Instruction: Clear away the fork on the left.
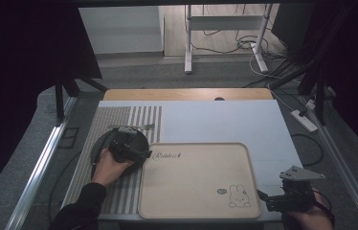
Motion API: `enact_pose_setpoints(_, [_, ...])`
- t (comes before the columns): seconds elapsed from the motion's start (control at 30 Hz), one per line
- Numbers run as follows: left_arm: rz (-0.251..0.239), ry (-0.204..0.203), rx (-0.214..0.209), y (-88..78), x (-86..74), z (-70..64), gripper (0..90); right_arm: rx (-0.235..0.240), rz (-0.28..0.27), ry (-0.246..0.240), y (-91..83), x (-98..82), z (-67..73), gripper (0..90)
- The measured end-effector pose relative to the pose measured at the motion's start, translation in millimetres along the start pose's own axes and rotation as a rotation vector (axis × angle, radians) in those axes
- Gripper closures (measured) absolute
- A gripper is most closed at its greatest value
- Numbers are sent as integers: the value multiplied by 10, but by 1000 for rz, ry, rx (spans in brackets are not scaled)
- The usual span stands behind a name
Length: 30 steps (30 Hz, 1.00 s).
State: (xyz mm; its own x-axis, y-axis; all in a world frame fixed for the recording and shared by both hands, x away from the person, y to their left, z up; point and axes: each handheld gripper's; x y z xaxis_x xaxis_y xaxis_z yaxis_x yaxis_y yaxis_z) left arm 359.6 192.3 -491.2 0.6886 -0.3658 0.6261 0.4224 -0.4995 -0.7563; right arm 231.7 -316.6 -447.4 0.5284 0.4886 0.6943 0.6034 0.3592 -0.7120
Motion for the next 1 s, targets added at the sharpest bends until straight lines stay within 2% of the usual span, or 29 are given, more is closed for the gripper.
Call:
enact_pose_setpoints(0.23, [6, 0, -3, 103, 110, 81, 4, 0, 1, -1, 1, 0, 0, 0])
enact_pose_setpoints(0.4, [14, 4, -3, 160, 176, 143, 75, 0, 1, -2, 2, 0, 0, 0])
enact_pose_setpoints(0.43, [14, 5, -8, 167, 185, 152, 116, 0, 2, -2, 2, 0, 0, 0])
enact_pose_setpoints(0.47, [16, 9, -8, 173, 200, 163, 208, 0, 2, -2, 2, 0, 0, 0])
enact_pose_setpoints(0.5, [16, 12, -5, 180, 215, 172, 208, 0, 2, -2, 2, 0, 0, 0])
enact_pose_setpoints(0.57, [22, 26, -14, 200, 246, 195, 368, 0, 2, -2, 2, 0, 0, 0])
enact_pose_setpoints(0.67, [39, 47, 6, 251, 291, 215, 588, 0, 2, -1, 3, 0, -1, 0])
enact_pose_setpoints(0.7, [50, 49, 9, 268, 308, 226, 748, 1, 2, 0, 3, 0, -1, 0])
enact_pose_setpoints(0.73, [62, 49, 6, 286, 324, 238, 748, 1, 2, 0, 3, 0, -1, 0])
enact_pose_setpoints(0.8, [87, 57, 18, 329, 366, 257, 891, 1, 2, 0, 3, 1, -2, 0])
enact_pose_setpoints(0.83, [90, 55, 20, 344, 383, 267, 891, 1, 2, 0, 3, 1, -2, 0])
enact_pose_setpoints(0.9, [100, 40, -4, 399, 436, 306, 891, 1, 2, 0, 3, 0, -2, 0])
enact_pose_setpoints(1.0, [108, 31, 4, 481, 503, 335, 891, 2, 0, 2, 4, -1, -3, 0])
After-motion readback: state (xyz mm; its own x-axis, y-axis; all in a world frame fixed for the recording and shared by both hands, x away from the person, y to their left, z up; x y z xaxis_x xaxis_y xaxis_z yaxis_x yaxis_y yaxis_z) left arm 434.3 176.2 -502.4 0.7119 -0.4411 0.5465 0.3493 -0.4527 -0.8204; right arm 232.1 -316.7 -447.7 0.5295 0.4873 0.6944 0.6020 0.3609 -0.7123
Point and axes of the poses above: each handheld gripper's, and its own axes: y roughly forward along the jaws, x roughly out of its top, z roughly to its left, and after that the axes turned 3 degrees about -y, right-handed
